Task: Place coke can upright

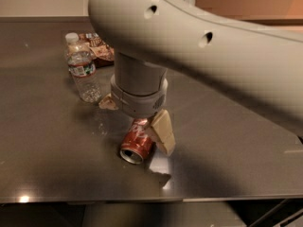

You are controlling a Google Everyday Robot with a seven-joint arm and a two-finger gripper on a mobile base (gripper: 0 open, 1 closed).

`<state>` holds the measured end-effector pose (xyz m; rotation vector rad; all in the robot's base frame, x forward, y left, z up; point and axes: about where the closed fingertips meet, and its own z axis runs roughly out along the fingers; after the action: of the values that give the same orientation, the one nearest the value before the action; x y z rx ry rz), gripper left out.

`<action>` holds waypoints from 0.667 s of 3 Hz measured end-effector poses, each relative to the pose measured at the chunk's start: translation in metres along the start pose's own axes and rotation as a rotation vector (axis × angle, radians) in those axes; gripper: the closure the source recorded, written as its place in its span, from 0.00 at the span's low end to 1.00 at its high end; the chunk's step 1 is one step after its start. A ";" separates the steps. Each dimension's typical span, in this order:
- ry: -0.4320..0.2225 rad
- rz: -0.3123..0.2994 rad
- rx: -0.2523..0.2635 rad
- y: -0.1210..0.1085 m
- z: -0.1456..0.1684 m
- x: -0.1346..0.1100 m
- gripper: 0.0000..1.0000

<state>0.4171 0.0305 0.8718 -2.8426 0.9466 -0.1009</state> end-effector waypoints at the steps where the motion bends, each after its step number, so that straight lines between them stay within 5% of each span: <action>1: -0.008 -0.051 -0.018 -0.001 0.012 -0.008 0.00; 2: -0.012 -0.088 -0.033 -0.001 0.020 -0.011 0.18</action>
Offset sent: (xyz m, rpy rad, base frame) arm -0.0067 0.0123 -0.0314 -0.0473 0.0390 0.1289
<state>0.4110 0.0404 0.8525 -2.9119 0.8291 -0.0784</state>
